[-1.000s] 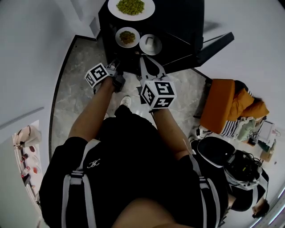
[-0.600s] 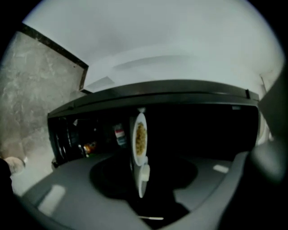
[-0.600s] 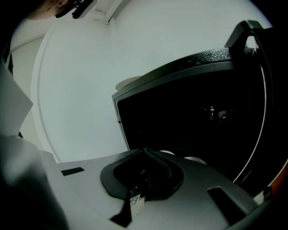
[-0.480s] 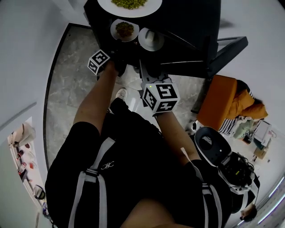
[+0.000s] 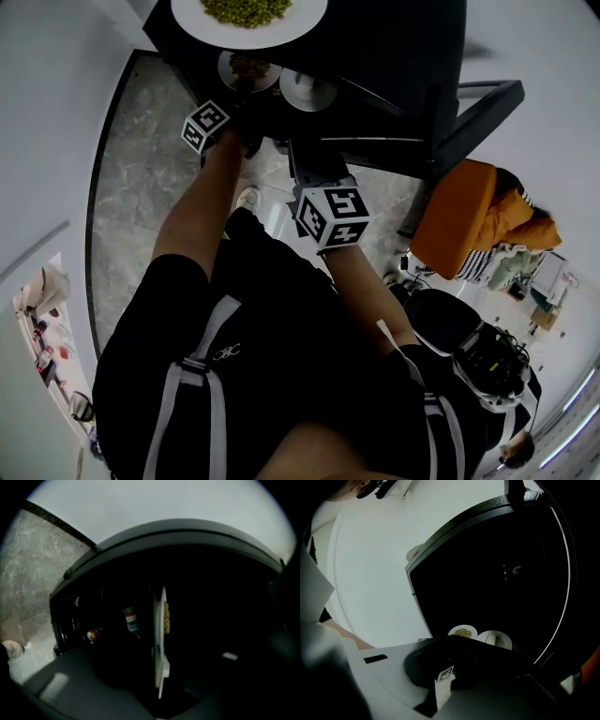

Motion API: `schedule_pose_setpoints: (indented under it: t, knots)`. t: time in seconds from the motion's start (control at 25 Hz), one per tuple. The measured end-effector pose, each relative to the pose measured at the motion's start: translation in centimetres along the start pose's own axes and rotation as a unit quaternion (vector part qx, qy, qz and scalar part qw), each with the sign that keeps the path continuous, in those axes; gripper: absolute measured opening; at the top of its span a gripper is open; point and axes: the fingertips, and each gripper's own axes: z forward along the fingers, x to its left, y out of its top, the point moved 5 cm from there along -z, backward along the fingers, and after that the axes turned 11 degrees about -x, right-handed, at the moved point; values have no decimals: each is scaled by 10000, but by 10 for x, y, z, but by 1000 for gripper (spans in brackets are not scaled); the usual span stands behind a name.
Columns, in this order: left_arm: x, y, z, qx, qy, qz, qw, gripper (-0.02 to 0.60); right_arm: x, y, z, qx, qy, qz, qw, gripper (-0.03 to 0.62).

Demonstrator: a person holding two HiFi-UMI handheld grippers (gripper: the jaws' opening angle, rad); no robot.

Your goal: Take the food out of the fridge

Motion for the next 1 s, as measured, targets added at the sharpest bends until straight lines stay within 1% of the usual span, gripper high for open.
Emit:
schedule_pose_setpoints:
  t: [0.16,0.32,0.48,0.6,0.68,0.72,0.84,0.92,1.0]
  knots:
    - [0,1,-3,7,44,107,9999,168,1,-1,7,22,131,-21,9999,0]
    - [-3,5,-10,114,36,180,9998,110,5,2,11,-12,243,-24,9997,0]
    - [-3,11,-19,233,179,239,9993,106,12,1,12,-19,323,46,9995,0]
    - [-6,13,-24,320,184,274,9989,57,14,2,13,-41,352,63,9994,0]
    - [-7,13,-26,370,148,202,9990,42,15,3,13,-59,359,66,9993,0]
    - [-8,14,-28,379,124,133,9991,25,16,4,13,-66,360,65,9993,0]
    - [-8,15,-32,375,106,-121,9992,17,18,5,13,-77,356,58,9993,0]
    - [-8,16,-36,360,70,-212,9991,14,19,5,12,-77,355,49,9993,0]
    - [-10,16,-39,339,-49,-266,9991,11,20,5,11,-69,352,34,9994,0]
